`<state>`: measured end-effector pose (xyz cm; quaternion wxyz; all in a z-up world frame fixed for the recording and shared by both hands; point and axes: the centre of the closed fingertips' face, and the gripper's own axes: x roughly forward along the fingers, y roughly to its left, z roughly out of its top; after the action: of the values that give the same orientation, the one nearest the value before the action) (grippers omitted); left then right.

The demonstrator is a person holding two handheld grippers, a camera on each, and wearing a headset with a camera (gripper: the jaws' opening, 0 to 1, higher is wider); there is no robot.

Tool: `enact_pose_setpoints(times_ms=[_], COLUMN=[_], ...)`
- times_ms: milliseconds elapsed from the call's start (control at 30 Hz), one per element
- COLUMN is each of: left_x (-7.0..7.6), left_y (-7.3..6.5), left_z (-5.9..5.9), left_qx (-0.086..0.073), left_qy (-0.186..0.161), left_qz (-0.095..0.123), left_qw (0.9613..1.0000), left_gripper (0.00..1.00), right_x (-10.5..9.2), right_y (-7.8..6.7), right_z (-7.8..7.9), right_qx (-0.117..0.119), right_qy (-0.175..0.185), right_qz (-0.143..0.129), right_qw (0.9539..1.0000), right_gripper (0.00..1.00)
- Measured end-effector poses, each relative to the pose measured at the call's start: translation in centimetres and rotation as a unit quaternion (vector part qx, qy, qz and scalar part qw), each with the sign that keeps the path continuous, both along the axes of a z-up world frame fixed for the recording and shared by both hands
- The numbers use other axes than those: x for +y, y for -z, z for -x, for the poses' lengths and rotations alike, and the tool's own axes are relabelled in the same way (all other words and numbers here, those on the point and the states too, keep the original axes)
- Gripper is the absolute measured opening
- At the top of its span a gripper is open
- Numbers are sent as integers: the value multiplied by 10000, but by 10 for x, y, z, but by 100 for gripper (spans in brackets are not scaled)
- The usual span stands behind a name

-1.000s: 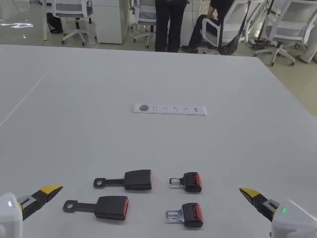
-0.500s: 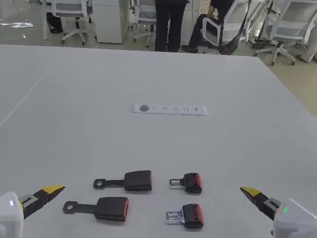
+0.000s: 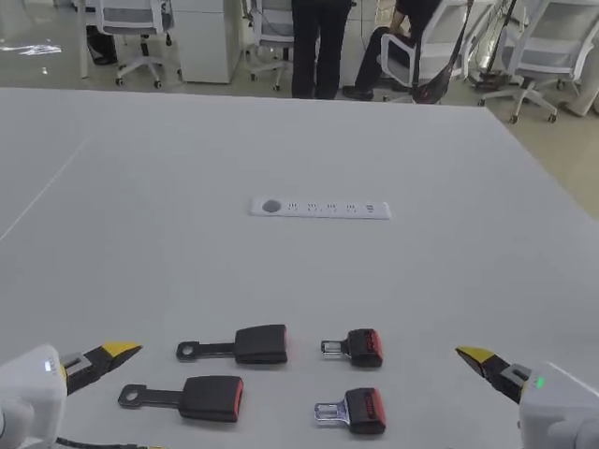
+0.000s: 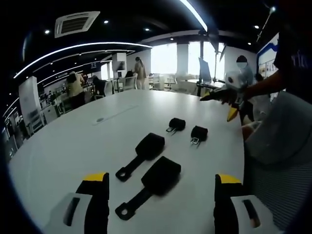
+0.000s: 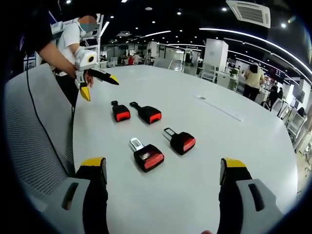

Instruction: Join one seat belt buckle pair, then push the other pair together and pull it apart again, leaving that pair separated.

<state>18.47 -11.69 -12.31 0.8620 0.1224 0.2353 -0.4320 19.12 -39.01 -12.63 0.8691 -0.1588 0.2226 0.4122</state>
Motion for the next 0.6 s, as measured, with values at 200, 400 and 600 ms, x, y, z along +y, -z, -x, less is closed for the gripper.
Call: enact_pose_setpoints(times_ms=[200, 400, 600], left_x=[-4, -5, -20], left_y=[7, 14, 16], left_z=[-5, -13, -18], left_qx=[68, 117, 241], left_qy=[261, 504, 809], left_qz=[-170, -403, -655], left_qw=[9995, 9978, 9943], left_gripper=[81, 79, 72], right_x=[1, 2, 5], right_y=[1, 8, 11], right_z=[-3, -6, -8], right_qx=[37, 174, 193], right_qy=[-177, -475, -735], right_qz=[112, 282, 448], right_qw=[9998, 9983, 9961], right_gripper=[94, 88, 81])
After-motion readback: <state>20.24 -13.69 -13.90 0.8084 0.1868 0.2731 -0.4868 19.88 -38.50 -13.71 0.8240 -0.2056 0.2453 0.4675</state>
